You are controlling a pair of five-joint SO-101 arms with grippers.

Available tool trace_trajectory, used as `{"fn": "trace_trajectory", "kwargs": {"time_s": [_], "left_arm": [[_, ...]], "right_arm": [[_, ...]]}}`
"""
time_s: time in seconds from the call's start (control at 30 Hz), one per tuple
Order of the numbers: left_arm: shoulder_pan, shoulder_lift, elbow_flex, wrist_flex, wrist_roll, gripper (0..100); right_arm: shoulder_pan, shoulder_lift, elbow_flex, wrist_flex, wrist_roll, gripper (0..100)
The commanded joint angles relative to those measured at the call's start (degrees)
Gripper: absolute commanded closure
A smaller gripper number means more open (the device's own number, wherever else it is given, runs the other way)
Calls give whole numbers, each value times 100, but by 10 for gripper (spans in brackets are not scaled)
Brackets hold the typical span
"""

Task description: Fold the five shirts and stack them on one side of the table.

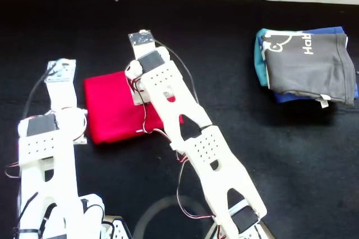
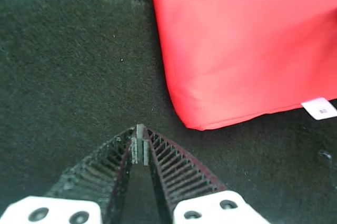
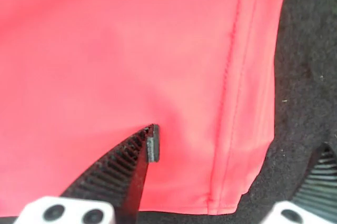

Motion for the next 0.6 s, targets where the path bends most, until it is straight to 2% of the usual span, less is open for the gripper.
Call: {"fn": "trace_trajectory", "kwargs": {"time_s": [0.0, 0.13, 0.17, 0.33, 0.43, 0.57], "left_arm": [[-48, -154, 189, -299, -62, 991], [-57, -171, 224, -281, -62, 992], [-119, -171, 224, -281, -62, 992], [-453, -171, 215, -308, -62, 991], [-479, -163, 233, -308, -62, 991], [-488, -163, 242, -281, -62, 991]], "right_arm": [[-40, -92, -13, -374, -26, 584], [-22, 470, -57, -549, -9, 617], [-22, 567, -66, -558, 0, 658], [-13, 664, -66, -690, 167, 986], [-4, 611, -75, -681, 862, 991], [84, 435, -593, -303, 1029, 993]]}}
